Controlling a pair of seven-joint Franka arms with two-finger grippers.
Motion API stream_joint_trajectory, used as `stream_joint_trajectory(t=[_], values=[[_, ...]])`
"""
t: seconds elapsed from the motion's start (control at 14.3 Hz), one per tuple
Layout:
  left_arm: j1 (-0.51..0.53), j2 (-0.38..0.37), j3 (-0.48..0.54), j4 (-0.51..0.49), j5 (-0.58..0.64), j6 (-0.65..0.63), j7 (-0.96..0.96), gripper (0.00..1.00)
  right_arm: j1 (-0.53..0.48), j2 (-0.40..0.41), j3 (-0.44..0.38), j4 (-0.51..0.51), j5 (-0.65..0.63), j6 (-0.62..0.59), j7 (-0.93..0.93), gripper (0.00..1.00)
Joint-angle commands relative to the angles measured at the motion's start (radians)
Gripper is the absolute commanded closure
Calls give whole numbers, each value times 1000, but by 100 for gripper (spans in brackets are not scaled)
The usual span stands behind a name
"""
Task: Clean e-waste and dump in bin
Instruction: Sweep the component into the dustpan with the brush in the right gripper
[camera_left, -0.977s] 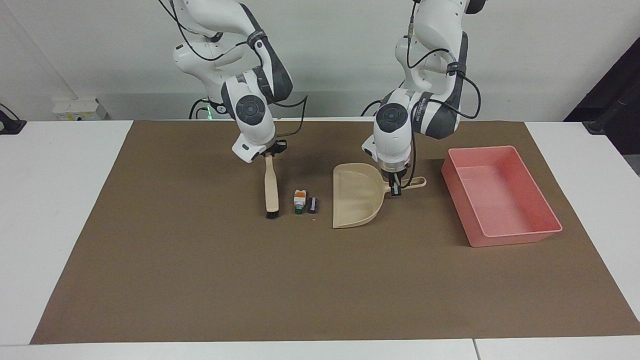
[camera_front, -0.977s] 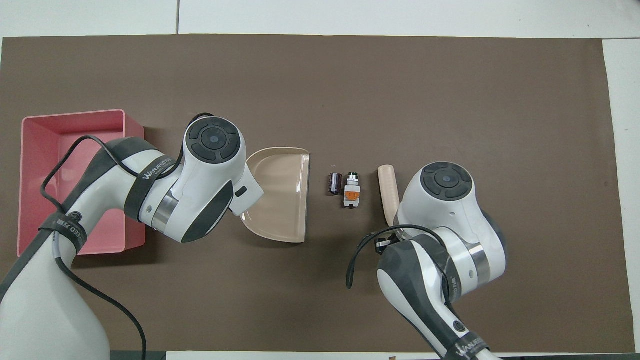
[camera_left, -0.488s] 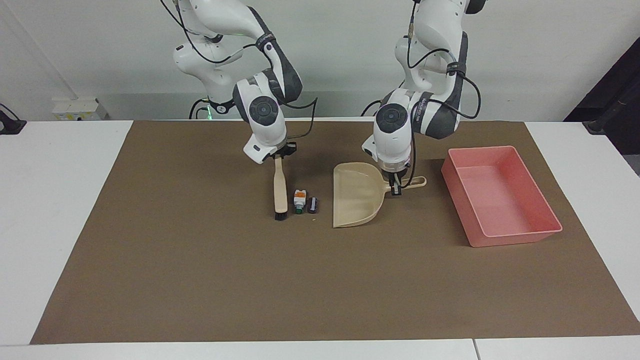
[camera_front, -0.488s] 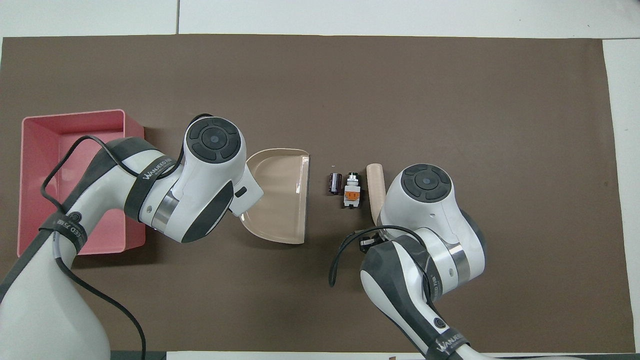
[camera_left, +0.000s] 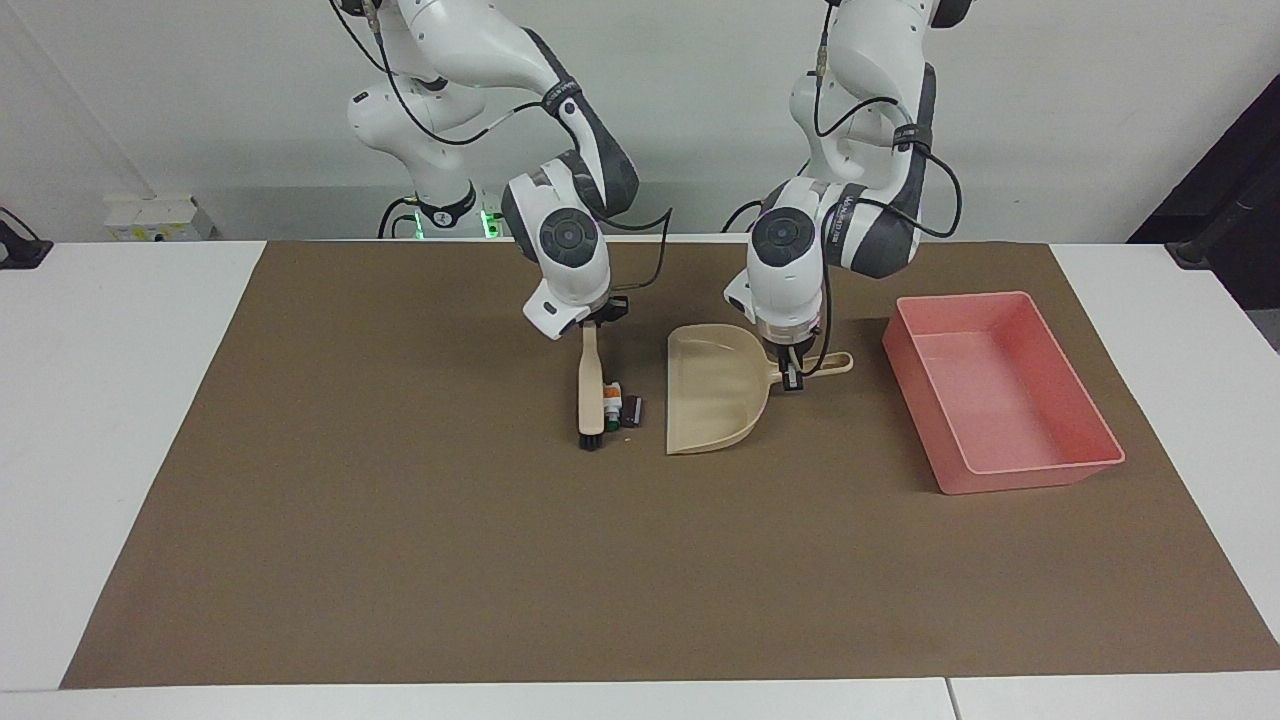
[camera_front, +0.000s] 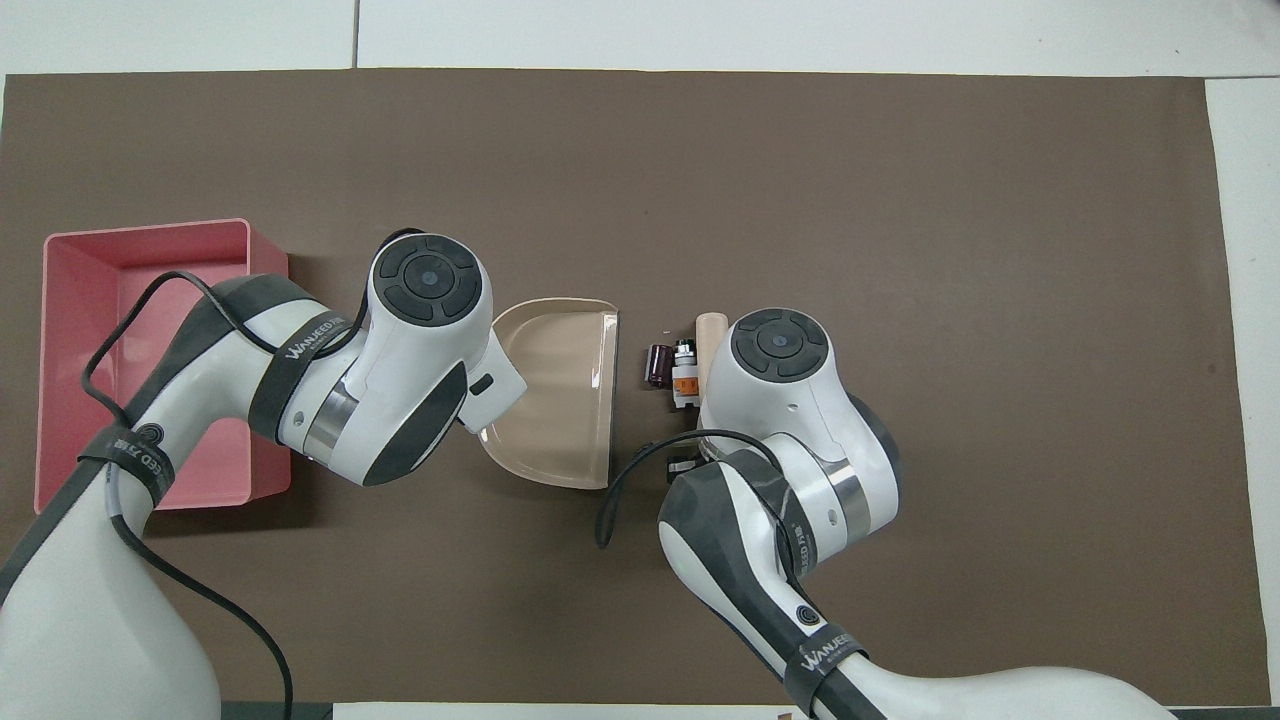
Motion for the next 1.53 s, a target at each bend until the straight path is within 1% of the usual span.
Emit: stream_joint_trajectory(t=[0.0,0.21,0.35,0.63,0.91,0.98,1.12,1.19,1.47], values=[[-19,-8,12,-3,16,-26,-16,100,19,24,6,46,34,-1,34,100],[-19,-8,12,-5,16,-26,-16,100,52,66,6,78,63,13,74,100],[-19,-8,12,-5,16,-26,-14,100,55,72,6,85,82,34,76,100],[-21,-9,12,-5,18,-26,-13,100,104,101,8,101,133,108,119,100],[-24,-11,10,-17,18,-14,-10,99,110,115,11,148,136,94,162,100],[-25,-11,10,-18,18,-14,-5,99,130,122,16,164,137,91,174,100],[-24,-12,10,-20,16,0,-13,100,138,127,16,182,137,97,200,100],[-21,-11,9,-20,16,18,-8,100,142,132,17,190,139,99,205,100],[-19,-12,9,-28,16,25,0,100,144,133,22,193,146,109,225,100]])
